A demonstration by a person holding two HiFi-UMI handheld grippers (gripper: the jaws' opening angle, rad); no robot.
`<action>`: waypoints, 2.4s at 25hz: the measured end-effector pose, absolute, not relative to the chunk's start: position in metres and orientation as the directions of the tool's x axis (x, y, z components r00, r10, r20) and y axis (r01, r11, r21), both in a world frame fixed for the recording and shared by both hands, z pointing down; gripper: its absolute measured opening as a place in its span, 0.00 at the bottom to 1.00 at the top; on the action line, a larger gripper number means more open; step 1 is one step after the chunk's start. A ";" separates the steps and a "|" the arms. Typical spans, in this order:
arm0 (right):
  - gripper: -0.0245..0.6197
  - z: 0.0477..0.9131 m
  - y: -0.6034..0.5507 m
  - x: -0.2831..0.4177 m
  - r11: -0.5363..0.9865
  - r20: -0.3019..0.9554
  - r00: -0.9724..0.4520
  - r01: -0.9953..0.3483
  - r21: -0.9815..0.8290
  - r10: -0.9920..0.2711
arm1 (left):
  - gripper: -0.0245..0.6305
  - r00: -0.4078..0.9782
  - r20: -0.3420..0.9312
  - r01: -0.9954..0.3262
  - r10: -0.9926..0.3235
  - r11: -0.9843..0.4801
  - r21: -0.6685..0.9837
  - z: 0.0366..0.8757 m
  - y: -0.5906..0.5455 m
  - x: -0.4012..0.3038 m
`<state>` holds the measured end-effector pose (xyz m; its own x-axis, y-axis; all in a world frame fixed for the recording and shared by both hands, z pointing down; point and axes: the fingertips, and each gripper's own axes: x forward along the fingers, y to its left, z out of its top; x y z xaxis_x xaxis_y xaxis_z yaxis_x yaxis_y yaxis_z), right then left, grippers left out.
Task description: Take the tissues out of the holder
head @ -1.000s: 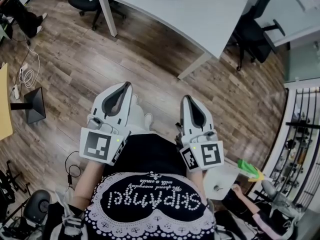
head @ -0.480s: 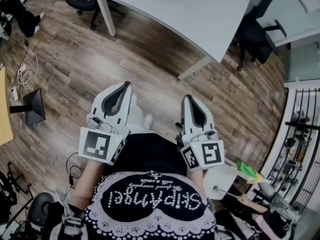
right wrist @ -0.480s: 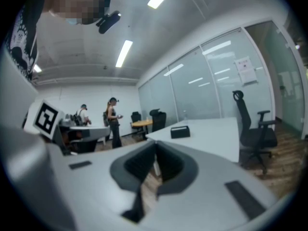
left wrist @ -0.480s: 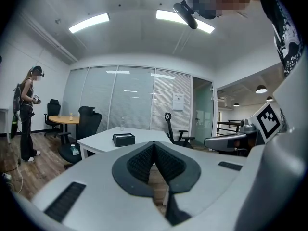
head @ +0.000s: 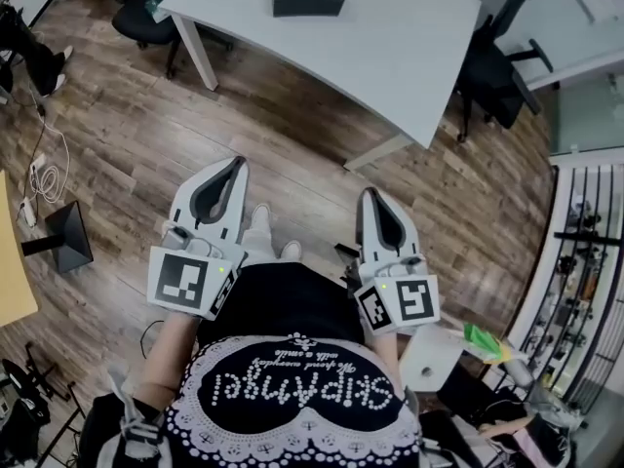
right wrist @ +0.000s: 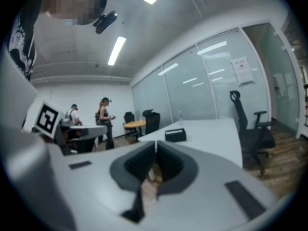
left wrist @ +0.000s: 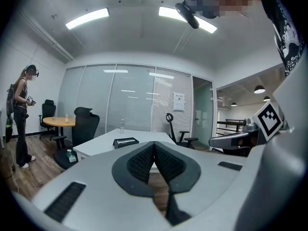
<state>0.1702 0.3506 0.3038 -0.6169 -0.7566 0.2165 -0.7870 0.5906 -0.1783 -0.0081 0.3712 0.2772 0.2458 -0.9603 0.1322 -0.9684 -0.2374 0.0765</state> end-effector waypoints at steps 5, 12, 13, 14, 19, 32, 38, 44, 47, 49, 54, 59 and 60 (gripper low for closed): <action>0.09 0.299 0.318 0.150 0.569 0.206 -0.596 -0.803 -0.177 -0.776 | 0.08 0.276 0.127 -0.960 -0.953 -0.269 0.073 0.274 0.339 -0.027; 0.09 0.307 0.296 0.134 0.536 0.217 -0.565 -0.825 -0.180 -0.796 | 0.08 0.298 0.140 -0.954 -0.944 -0.289 0.082 0.276 0.314 -0.046; 0.09 0.307 0.295 0.133 0.529 0.215 -0.559 -0.829 -0.182 -0.801 | 0.08 0.306 0.139 -0.951 -0.942 -0.298 0.080 0.277 0.313 -0.048; 0.09 0.308 0.293 0.132 0.523 0.213 -0.553 -0.832 -0.185 -0.805 | 0.08 0.313 0.138 -0.949 -0.940 -0.305 0.077 0.278 0.311 -0.049; 0.09 0.312 0.286 0.133 0.502 0.222 -0.535 -0.843 -0.191 -0.815 | 0.08 0.308 0.148 -0.951 -0.940 -0.299 0.082 0.282 0.303 -0.057; 0.09 0.328 0.235 0.129 0.510 0.257 -0.557 -0.829 -0.227 -0.790 | 0.08 0.289 0.192 -0.956 -0.938 -0.272 0.110 0.296 0.259 -0.057; 0.09 0.333 0.179 0.134 0.562 0.274 -0.608 -0.794 -0.232 -0.745 | 0.08 0.231 0.197 -0.969 -0.953 -0.208 0.132 0.298 0.214 -0.045; 0.09 0.332 0.126 0.141 0.601 0.275 -0.643 -0.766 -0.227 -0.715 | 0.08 0.198 0.195 -0.976 -0.961 -0.174 0.133 0.297 0.171 -0.032; 0.09 0.336 0.105 0.150 0.618 0.277 -0.657 -0.754 -0.224 -0.701 | 0.08 0.196 0.184 -0.977 -0.963 -0.174 0.126 0.297 0.153 -0.018; 0.09 0.336 0.094 0.149 0.627 0.273 -0.664 -0.747 -0.221 -0.696 | 0.08 0.190 0.175 -0.978 -0.966 -0.170 0.124 0.296 0.144 -0.017; 0.09 0.328 0.071 0.144 0.637 0.259 -0.671 -0.741 -0.212 -0.695 | 0.08 0.169 0.157 -0.982 -0.973 -0.152 0.114 0.288 0.127 -0.025; 0.09 0.331 0.050 0.170 0.630 0.258 -0.666 -0.746 -0.215 -0.700 | 0.08 0.149 0.153 -0.986 -0.977 -0.134 0.102 0.288 0.106 -0.009; 0.09 0.332 0.047 0.175 0.627 0.261 -0.664 -0.748 -0.217 -0.701 | 0.08 0.146 0.154 -0.986 -0.977 -0.131 0.101 0.289 0.104 -0.005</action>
<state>0.1750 0.0471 0.3321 -0.6638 -0.7010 0.2607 -0.7478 0.6274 -0.2170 -0.0053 0.1037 0.2889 0.1458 -0.9772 0.1543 -0.9862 -0.1312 0.1008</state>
